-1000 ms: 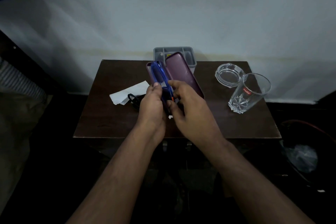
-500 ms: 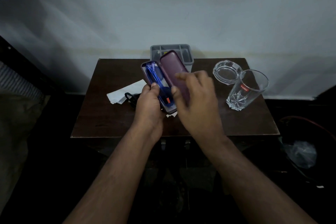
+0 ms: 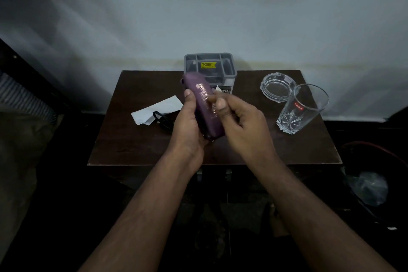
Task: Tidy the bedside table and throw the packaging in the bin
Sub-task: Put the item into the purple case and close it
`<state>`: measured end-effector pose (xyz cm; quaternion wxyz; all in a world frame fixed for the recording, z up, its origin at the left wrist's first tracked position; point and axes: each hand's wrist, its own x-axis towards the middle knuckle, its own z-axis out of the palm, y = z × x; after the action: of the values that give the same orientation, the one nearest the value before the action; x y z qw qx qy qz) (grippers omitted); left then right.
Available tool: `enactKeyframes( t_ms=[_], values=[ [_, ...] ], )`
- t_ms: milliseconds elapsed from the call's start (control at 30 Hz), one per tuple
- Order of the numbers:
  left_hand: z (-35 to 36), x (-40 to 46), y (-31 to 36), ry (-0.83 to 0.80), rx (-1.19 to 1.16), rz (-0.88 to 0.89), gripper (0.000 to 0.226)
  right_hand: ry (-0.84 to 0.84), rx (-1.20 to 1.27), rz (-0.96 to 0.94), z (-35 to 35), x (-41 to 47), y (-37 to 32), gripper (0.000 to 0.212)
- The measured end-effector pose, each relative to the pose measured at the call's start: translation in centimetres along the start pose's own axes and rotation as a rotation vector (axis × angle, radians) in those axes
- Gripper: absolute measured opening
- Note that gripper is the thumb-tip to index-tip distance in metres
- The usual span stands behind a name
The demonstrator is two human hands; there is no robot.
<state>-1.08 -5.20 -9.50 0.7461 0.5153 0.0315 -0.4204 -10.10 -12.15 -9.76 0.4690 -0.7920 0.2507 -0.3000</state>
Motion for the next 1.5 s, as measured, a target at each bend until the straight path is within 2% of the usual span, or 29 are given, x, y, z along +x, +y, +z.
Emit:
enactKeyframes(
  t_ms=[100,300,533,700,833,900,967,1033,1133,1200,1300,1400,1500],
  values=[
    [0.0,0.1,-0.4,-0.005,0.069,0.015,0.054,-0.1,0.034,0.03,0.6,0.0,0.6,0.028],
    [-0.3,0.2,-0.8,-0.046,0.216,0.113,0.027,-0.018,0.108,0.155,-0.4,0.5,1.3,0.022],
    [-0.2,0.2,-1.8,-0.178,0.431,0.201,0.036,0.047,-0.087,0.199,-1.1,0.9,1.5,0.035],
    [0.1,0.2,-2.3,-0.186,0.413,0.178,0.043,0.036,-0.094,0.197,-1.8,0.8,1.4,0.035],
    [0.3,0.1,-2.7,-0.184,0.384,0.138,0.025,0.024,-0.132,0.191,-2.2,0.8,1.5,0.034],
    [0.6,0.1,-2.7,-0.17,0.345,0.124,0.024,-0.001,-0.165,0.188,-2.4,0.8,1.3,0.035],
    [1.1,0.0,-2.4,-0.142,0.254,0.081,0.029,-0.058,-0.182,0.146,-2.3,0.5,1.5,0.042],
    [1.5,-0.1,-2.0,-0.095,0.09,0.0,0.033,-0.16,-0.232,0.11,-2.2,0.0,1.8,0.062],
    [1.8,-0.2,-1.7,-0.07,-0.008,-0.029,0.023,-0.285,-0.32,0.114,-2.5,-0.8,2.1,0.089],
    [1.9,-0.3,-1.9,-0.059,0.058,0.015,0.021,-0.238,-0.34,0.109,-3.2,-0.9,2.3,0.086],
    [1.8,-0.4,-2.3,-0.015,0.189,0.132,0.039,-0.168,-0.402,0.096,-4.5,-0.8,2.5,0.075],
    [0.9,-0.2,-2.4,0.057,0.508,0.283,0.055,-0.213,-0.507,0.16,-5.6,-0.9,2.6,0.073],
    [0.0,-0.4,-2.9,0.014,0.804,0.228,0.048,-0.321,-0.649,0.226,-6.1,-1.2,2.7,0.073]
  ],
)
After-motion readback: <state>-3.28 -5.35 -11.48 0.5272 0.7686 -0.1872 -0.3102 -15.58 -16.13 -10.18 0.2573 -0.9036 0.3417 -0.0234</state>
